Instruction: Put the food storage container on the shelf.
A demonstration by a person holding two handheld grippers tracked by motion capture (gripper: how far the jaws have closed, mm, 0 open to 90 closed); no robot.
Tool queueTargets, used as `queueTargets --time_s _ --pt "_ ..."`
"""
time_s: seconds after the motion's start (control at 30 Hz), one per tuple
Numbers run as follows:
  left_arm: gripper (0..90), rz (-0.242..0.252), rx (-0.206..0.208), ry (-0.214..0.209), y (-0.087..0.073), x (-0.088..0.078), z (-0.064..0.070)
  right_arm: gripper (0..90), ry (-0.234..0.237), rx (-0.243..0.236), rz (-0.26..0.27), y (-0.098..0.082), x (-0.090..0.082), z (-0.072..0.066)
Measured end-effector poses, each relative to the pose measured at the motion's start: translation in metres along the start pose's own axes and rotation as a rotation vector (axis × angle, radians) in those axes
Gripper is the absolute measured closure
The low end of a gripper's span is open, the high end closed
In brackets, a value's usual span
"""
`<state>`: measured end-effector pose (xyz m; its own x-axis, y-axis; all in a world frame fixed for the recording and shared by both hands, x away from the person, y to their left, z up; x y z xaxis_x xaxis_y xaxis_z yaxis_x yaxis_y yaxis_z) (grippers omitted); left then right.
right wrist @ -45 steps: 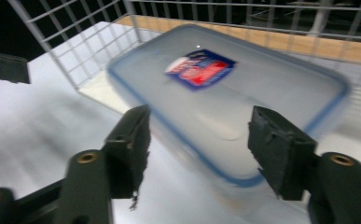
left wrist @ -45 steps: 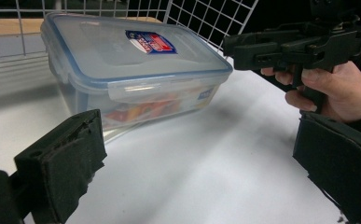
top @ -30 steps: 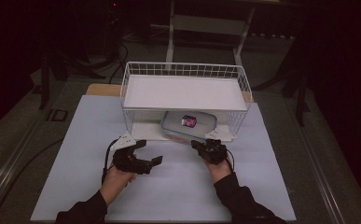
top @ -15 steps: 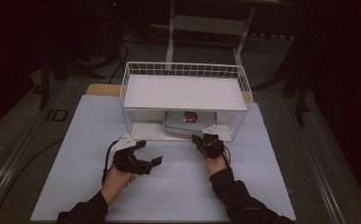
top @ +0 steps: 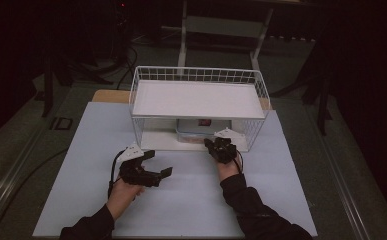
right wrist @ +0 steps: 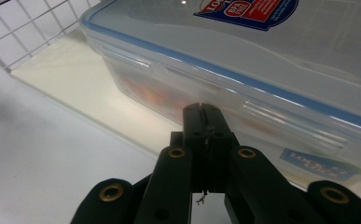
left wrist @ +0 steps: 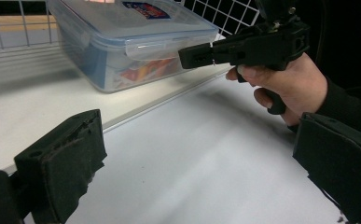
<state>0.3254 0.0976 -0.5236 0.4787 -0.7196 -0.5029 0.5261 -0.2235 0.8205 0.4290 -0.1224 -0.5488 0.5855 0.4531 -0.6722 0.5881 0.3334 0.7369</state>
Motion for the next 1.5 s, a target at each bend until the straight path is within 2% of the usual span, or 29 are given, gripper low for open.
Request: queueTargets --time_s 0.23,0.3,0.4,0.53,0.6,0.83,0.93,1.0,1.03,1.07,1.2,1.23,1.27,1.37,1.43,1.5 --pt "2.4 0.005 0.004 0.004 0.001 -0.003 -0.001 89.9 0.001 0.013 0.0 0.003 0.004 0.002" --pt "2.4 0.005 0.003 0.001 0.001 -0.003 -0.001 89.9 -0.007 0.003 -0.001 0.004 0.004 0.003" --pt "2.4 0.001 0.007 0.001 0.0 -0.002 0.0 89.5 0.01 0.009 0.003 0.003 0.003 0.001" --pt "2.4 0.003 0.014 0.001 0.001 -0.004 0.002 84.1 0.028 -0.039 0.013 0.0 -0.005 -0.012" --pt "2.4 0.005 0.014 0.002 0.002 -0.004 0.002 78.6 0.044 -0.048 0.027 -0.002 -0.01 -0.017" --pt "2.3 0.009 0.022 0.003 0.002 -0.008 0.003 47.3 0.088 -0.045 0.086 -0.007 -0.033 -0.028" --pt "2.3 0.006 0.032 0.002 0.001 -0.009 0.003 36.8 0.113 -0.04 0.121 -0.008 -0.044 -0.029" --pt "2.3 0.004 0.035 0.0 0.0 -0.009 0.004 34.8 0.118 -0.041 0.127 -0.008 -0.047 -0.029" --pt "2.3 0.002 0.038 -0.004 -0.001 -0.009 0.005 31.0 0.14 -0.036 0.143 -0.01 -0.052 -0.03" --pt "2.4 0.002 0.04 -0.006 -0.001 -0.009 0.005 22.5 0.159 -0.047 0.148 -0.014 -0.059 -0.031" --pt "2.4 0.004 0.044 -0.013 0.0 -0.01 0.006 19.1 0.188 -0.038 0.178 -0.019 -0.069 -0.031" --pt "2.4 0.002 0.047 -0.017 0.0 -0.01 0.007 18.6 0.184 -0.043 0.178 -0.02 -0.071 -0.03" --pt "2.4 0.004 0.048 -0.02 0.0 -0.011 0.007 14.5 0.159 -0.071 0.157 -0.024 -0.073 -0.03" --pt "2.4 0.006 0.053 -0.032 0.0 -0.013 0.008 14.8 0.151 -0.088 0.154 -0.029 -0.08 -0.028" --pt "2.4 0.007 0.07 -0.02 -0.001 -0.015 0.008 14.7 0.155 -0.104 0.148 -0.034 -0.084 -0.029" --pt "2.4 0.007 0.069 -0.021 -0.002 -0.016 0.008 14.7 0.153 -0.114 0.143 -0.037 -0.086 -0.029"
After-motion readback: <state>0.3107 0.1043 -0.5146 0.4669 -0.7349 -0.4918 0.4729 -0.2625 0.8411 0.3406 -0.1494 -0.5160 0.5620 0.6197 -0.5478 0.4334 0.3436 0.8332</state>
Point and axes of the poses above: each handheld gripper's, and its own axes: x roughly forward along the jaws, y roughly out of its top, z roughly to its right, the point moved 6 cm from there along x, roughly forward along the jaws, and after that the axes turned 10 degrees about -z, right-handed, at the moved point
